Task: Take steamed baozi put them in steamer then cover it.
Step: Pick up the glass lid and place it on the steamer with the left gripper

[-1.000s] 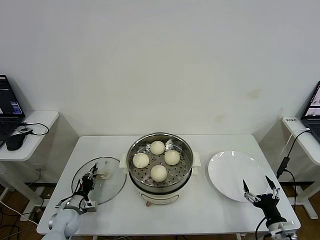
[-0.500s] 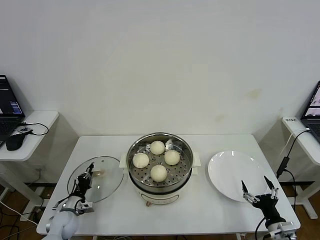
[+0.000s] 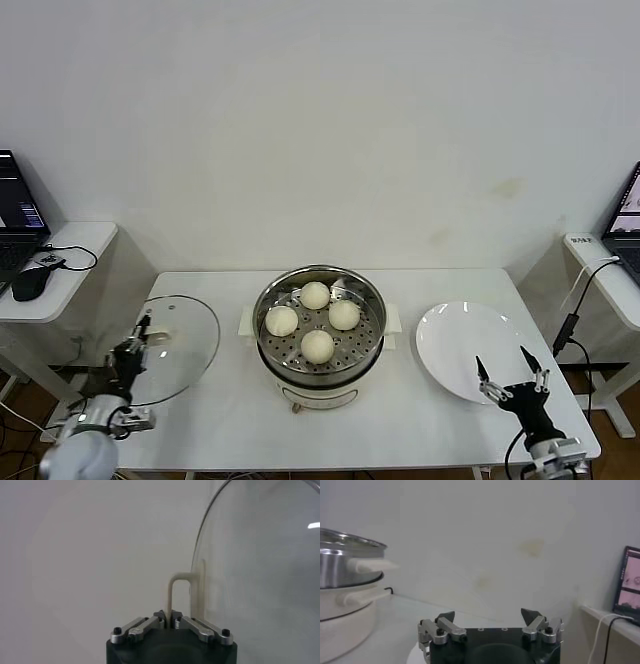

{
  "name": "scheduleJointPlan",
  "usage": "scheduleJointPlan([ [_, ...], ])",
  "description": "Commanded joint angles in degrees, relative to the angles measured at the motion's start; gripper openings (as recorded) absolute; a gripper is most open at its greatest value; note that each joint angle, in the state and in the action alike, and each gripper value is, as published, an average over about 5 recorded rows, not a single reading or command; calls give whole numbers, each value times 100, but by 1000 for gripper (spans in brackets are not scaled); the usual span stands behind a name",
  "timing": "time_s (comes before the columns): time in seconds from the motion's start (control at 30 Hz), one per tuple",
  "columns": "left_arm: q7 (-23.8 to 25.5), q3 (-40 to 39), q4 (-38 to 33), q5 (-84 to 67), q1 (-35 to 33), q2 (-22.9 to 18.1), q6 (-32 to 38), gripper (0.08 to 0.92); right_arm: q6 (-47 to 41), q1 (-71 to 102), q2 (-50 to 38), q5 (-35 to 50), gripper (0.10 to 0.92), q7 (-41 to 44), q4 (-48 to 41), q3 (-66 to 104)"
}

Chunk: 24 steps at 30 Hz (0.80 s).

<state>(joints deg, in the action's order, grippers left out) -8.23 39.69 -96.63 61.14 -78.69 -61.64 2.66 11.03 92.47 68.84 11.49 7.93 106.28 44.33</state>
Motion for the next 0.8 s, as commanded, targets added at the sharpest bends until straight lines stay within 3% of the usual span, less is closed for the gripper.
scheduleJointPlan([
  [0.03,773,852,-2113,-601,-1127,354,-489,143,-14,46,0,-29,823,11,58,-111],
  [0.33,1183,-408,-2837,-649,-663,495,-1186,143,-8,51,116,-350,822,-10,42,-313],
  [0.6,1304,-1593,-2694,-308,184,559,-1620,143,63,91,334,-1184,823,-174,-60,-365],
  [0.8,1514,-2200,-2539,106,807,336,-1904,143,42,139,575,-1758,823,-436,-128,-453],
])
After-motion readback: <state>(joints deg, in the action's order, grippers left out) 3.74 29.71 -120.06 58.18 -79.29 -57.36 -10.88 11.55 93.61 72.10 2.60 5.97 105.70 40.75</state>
